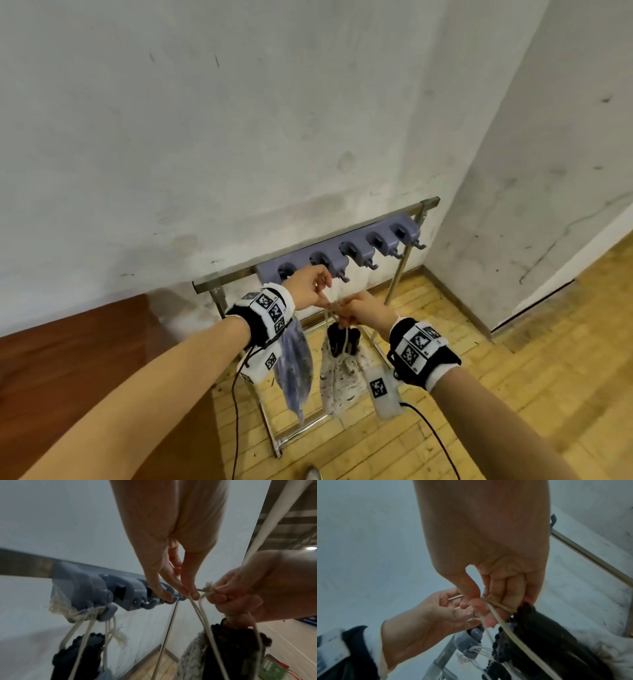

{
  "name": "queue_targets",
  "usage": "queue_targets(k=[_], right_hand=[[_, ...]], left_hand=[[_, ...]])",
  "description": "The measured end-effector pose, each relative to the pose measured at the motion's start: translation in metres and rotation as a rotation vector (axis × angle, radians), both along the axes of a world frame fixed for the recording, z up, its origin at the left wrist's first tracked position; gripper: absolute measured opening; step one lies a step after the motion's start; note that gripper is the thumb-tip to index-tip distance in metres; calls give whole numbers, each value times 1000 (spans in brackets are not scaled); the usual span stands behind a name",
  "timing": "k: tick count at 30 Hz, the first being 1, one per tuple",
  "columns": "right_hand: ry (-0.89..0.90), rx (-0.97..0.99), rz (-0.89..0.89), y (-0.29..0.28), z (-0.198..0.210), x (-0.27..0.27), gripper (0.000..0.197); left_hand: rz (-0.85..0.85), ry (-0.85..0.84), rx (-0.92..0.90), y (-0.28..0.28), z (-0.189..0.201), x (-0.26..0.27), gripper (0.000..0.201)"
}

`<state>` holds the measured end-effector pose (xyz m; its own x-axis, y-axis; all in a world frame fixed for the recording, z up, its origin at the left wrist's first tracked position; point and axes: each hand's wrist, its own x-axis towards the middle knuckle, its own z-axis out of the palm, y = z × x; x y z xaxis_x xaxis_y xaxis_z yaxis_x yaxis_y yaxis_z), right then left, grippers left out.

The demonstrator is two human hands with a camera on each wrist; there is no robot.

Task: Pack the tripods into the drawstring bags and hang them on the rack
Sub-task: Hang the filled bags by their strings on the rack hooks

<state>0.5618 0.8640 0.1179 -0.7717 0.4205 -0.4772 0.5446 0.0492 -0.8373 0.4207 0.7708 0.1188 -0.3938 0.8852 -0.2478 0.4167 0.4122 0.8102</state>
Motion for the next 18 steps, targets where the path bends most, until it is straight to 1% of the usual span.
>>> queue_targets(k=[2,4,6,8,9,11,12,13,15,16,17,18], right_hand=[[-36,-45,-67,13,-16,-5,27],[-60,-157,-181,23,-31,-6,30],[-38,-321,-263,28,-40,-7,26],[-16,-477,-270,30,-44,-10,21],[4,-563,-256,31,-44,-13,23],[30,-727,-248,33,-46,-19,30],[38,-783,-252,32,-47,-22,33],[47,-817,-267,32,-49,-26,36],[63,-849,-280,28,-52,-31,35],[71,-862,-279,27,-55,-34,32],[83,-861,-280,25,-59,-36,31],[100,-868,-291,23,-61,-38,32]], left_hand=[[-8,19,-33,8,-12,-12,30],[46,-5,-44,14,-18,-24,22],[184,-180,14,19,-18,-34,14],[314,-367,73,25,-12,-39,12],[348,-422,72,25,-8,-41,10],[314,-475,12,22,-5,-43,5],[261,-467,-49,18,-6,-42,4],[182,-403,-131,15,-8,-40,7],[12,-125,-287,8,-18,-36,15],[-14,14,-303,6,-23,-31,18],[10,77,-281,4,-28,-26,19],[48,88,-245,2,-31,-21,20]])
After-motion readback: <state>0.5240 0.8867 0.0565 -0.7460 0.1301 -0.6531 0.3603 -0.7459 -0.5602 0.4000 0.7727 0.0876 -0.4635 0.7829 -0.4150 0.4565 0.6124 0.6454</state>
